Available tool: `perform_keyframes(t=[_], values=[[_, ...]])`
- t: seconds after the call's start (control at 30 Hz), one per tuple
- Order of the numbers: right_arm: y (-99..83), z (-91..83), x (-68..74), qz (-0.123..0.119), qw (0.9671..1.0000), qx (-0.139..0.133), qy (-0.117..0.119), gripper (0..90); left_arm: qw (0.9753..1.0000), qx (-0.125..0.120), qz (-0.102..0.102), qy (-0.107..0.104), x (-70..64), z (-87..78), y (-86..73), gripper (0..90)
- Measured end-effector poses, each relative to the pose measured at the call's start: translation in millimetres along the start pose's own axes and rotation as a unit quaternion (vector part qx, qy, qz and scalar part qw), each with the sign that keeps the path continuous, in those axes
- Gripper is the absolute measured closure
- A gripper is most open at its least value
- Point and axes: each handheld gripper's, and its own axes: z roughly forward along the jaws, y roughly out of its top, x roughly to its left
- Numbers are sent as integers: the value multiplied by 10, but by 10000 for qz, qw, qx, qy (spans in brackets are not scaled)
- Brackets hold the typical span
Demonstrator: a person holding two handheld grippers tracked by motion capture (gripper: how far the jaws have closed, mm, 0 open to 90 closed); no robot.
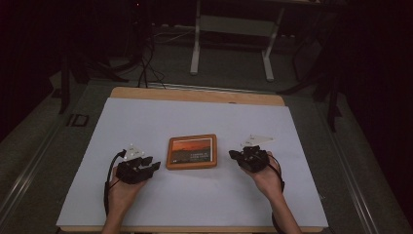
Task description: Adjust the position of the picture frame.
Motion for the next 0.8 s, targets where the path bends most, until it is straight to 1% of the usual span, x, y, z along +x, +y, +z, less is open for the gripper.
perform_keyframes(t=[0.17, 0.3, 0.37, 0.4, 0.47, 0.57, 0.8], values=[[117, 108, 108, -133, 9998, 9, 130, 900, 10000, -1, 4, -23, 5, 7, -1, 571], [171, 187, 164, -176, 9996, 43, 218, 900, 10000, 12, 8, -44, 5, 18, 2, 565], [195, 225, 190, -182, 9996, 37, 235, 899, 9998, -26, -81, -152, 13, 17, 5, 560], [204, 243, 201, -184, 9995, 45, 245, 899, 9998, -57, -90, -147, 11, 16, 7, 557], [214, 282, 229, -171, 9994, 18, 294, 898, 9999, -55, -69, -147, 5, 14, 13, 550], [221, 332, 282, -213, 9991, 39, 373, 898, 9999, -49, -40, -136, -5, 20, 18, 547], [208, 405, 373, -283, 9985, 103, 451, 898, 9998, -20, 42, -172, -27, 42, 34, 531]])
